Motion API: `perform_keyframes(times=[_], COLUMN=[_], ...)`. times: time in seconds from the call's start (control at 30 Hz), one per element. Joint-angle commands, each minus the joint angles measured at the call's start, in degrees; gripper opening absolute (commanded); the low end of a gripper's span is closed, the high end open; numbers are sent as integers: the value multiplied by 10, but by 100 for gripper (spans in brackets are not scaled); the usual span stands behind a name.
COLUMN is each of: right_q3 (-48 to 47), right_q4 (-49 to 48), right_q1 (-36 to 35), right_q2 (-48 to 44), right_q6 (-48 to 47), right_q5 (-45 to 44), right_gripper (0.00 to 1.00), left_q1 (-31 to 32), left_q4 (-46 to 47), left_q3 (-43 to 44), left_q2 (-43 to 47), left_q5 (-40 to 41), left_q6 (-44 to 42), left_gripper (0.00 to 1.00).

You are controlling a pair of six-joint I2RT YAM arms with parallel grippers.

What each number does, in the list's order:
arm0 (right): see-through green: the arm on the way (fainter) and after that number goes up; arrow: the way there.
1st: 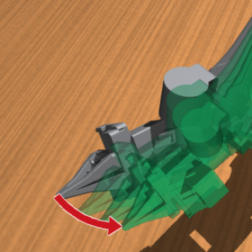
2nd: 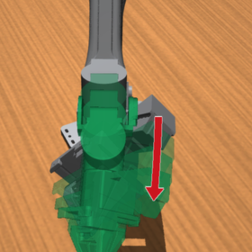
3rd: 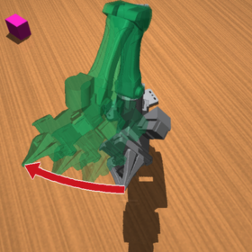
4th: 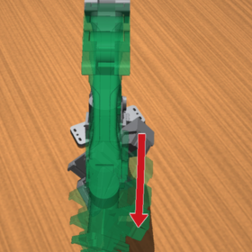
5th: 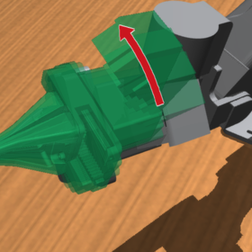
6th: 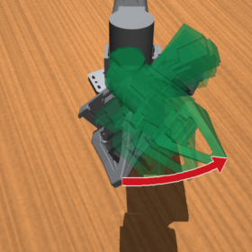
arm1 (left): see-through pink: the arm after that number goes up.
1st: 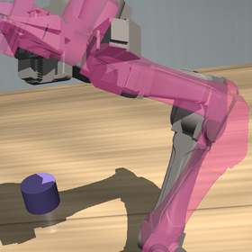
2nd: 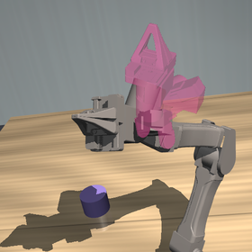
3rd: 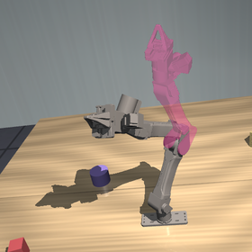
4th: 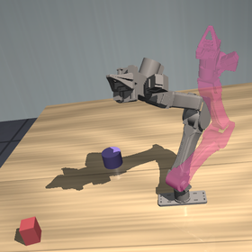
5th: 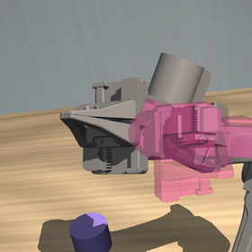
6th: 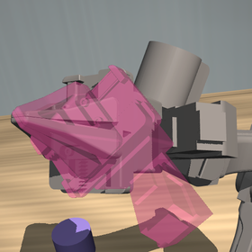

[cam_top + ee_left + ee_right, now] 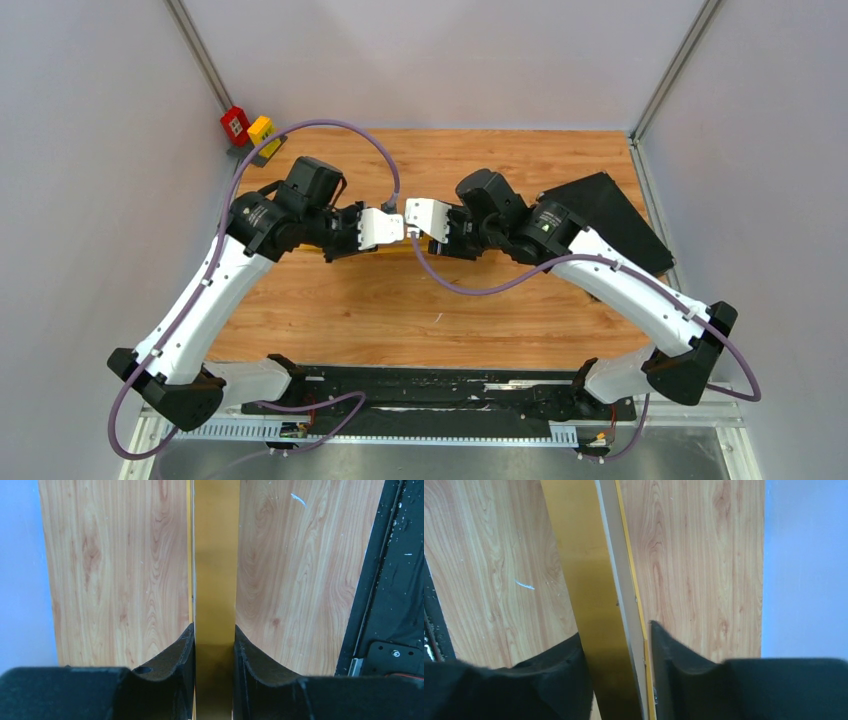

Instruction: Put the photo into the frame

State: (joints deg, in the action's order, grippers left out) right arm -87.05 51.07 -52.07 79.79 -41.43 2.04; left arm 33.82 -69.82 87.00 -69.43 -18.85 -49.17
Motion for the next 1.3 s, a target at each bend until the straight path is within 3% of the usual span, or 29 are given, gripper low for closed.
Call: perform_keyframes(times=[0.0,0.17,0.27,0.67,0.87,0.97,1.27], right_q3=[4,1,1,-29,-46,-59,-131], right_q4=[-21,-17,-14,3,17,24,28], right_q1=[-4,-4,-4,-4,-4,-4,-1], right_q2=[0,-7,-10,-12,-6,-2,30], right_q6=[-2,0,2,24,24,28,91], right_q5=[-3,13,16,21,25,21,11], right_gripper=[34,9,0,0,0,0,0], left_q1=[1,1,1,0,1,1,-1], left_q4=[33,45,58,85,93,105,166], left_q3=[25,15,6,-1,-4,-9,-17], left_q2=[25,31,38,45,47,56,95], left_q5=[-21,-6,4,17,25,34,80], left_q6=[-6,-8,-9,1,7,15,66], left_gripper=[0,0,5,62,76,96,100])
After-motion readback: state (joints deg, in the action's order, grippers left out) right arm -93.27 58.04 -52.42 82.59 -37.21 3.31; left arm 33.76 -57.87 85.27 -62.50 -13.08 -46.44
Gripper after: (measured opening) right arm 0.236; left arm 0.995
